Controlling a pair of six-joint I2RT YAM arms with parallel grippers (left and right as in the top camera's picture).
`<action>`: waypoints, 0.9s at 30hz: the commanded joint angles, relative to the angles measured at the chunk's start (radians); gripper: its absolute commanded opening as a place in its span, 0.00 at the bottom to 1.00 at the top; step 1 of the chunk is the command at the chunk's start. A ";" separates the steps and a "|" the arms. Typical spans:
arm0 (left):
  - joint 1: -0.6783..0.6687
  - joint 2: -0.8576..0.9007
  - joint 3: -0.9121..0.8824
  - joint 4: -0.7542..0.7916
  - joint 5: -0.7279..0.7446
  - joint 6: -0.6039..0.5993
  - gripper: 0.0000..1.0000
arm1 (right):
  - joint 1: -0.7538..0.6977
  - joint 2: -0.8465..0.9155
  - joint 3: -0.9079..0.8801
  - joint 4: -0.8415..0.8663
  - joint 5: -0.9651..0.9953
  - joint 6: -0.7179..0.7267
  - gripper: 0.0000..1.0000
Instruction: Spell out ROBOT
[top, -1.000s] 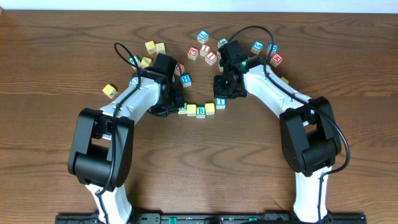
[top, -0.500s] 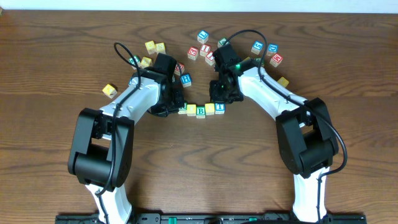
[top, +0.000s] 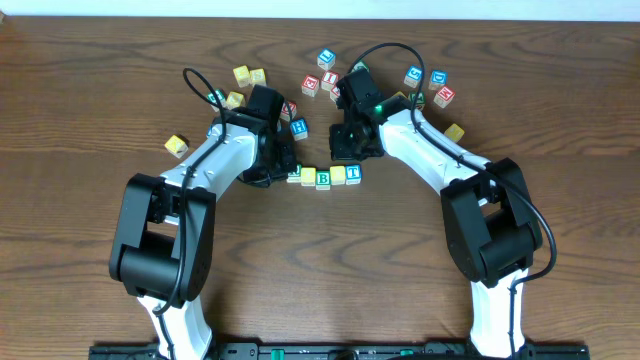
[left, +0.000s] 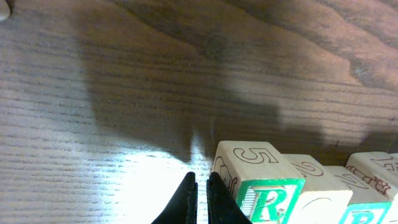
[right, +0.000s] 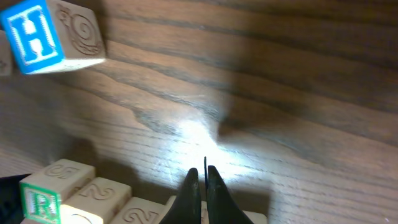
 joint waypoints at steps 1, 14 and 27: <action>0.000 0.006 -0.006 0.005 0.000 0.014 0.08 | 0.020 0.009 0.005 0.005 -0.029 -0.017 0.01; 0.060 -0.077 0.018 -0.050 -0.022 0.067 0.08 | 0.046 -0.006 0.217 -0.225 -0.025 -0.115 0.01; 0.189 -0.078 0.018 -0.048 -0.026 0.066 0.08 | 0.198 -0.006 0.129 -0.382 -0.015 -0.064 0.01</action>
